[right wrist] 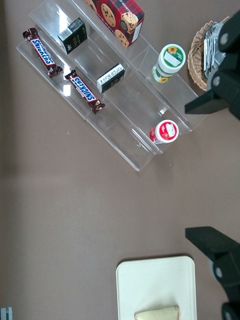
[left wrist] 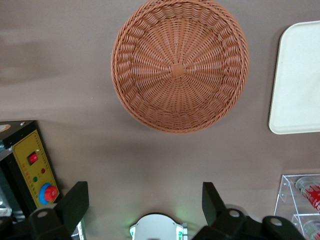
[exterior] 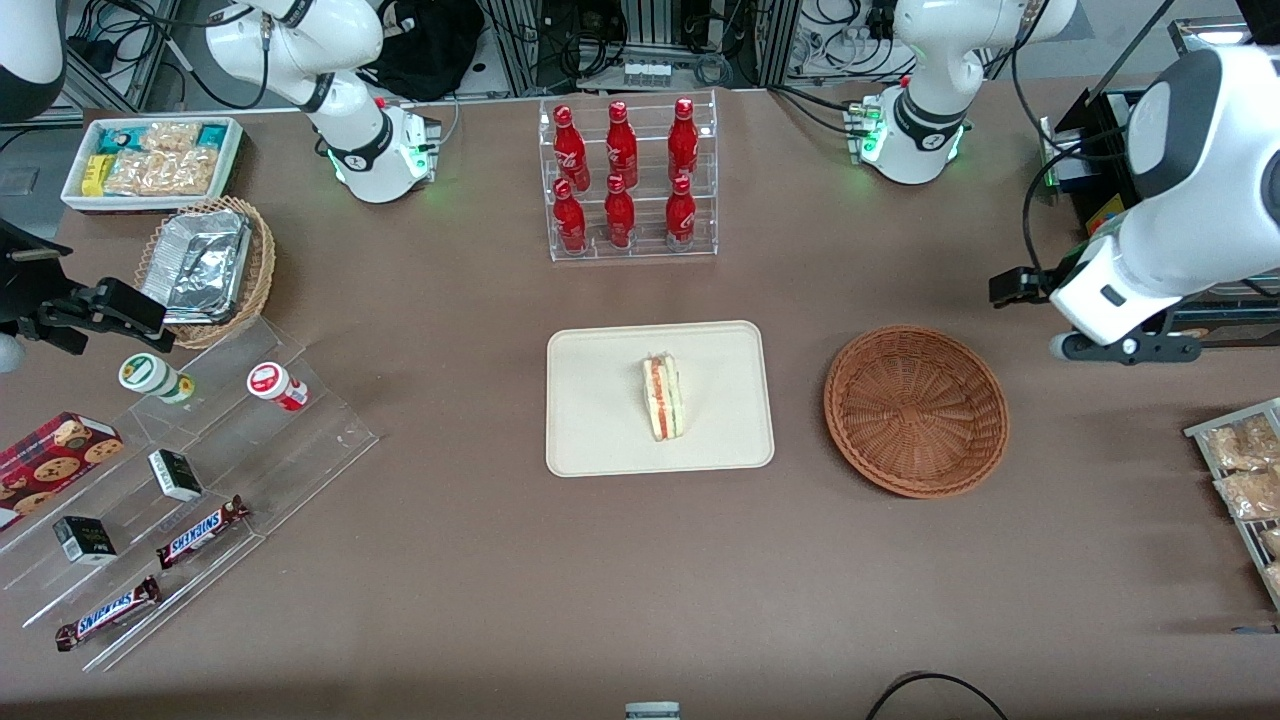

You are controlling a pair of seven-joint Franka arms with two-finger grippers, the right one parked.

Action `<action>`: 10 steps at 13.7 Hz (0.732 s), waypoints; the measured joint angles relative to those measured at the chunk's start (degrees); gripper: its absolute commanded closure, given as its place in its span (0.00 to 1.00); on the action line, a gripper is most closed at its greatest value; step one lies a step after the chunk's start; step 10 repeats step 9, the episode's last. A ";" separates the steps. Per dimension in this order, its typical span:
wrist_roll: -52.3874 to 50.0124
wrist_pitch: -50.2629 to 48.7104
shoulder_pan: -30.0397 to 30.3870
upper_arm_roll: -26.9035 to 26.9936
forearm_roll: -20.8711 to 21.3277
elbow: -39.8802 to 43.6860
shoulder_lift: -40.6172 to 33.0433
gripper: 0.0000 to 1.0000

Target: Place sandwich from basket to tray

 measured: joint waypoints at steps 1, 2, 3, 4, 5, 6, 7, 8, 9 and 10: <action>0.04 -1.41 0.00 -0.08 0.00 0.63 -0.60 0.00; 0.06 -2.48 0.00 -0.17 0.00 1.38 -1.07 0.00; 0.08 -3.16 0.00 -0.25 0.00 2.24 -1.42 0.00; 0.09 -3.62 0.00 -0.33 0.00 3.06 -1.65 0.00; 0.09 -4.39 0.00 -0.40 0.00 4.07 -1.79 0.00; 0.09 -5.66 0.00 -0.44 0.00 5.38 -1.89 0.00; 0.09 -6.74 0.00 -0.44 0.00 6.58 -1.99 0.00; 0.09 -7.55 0.01 -0.44 0.00 7.54 -2.14 0.00; 0.09 -7.81 0.01 -0.42 0.00 8.04 -2.30 0.00; 0.09 -7.81 0.01 -0.42 0.00 8.04 -2.30 0.00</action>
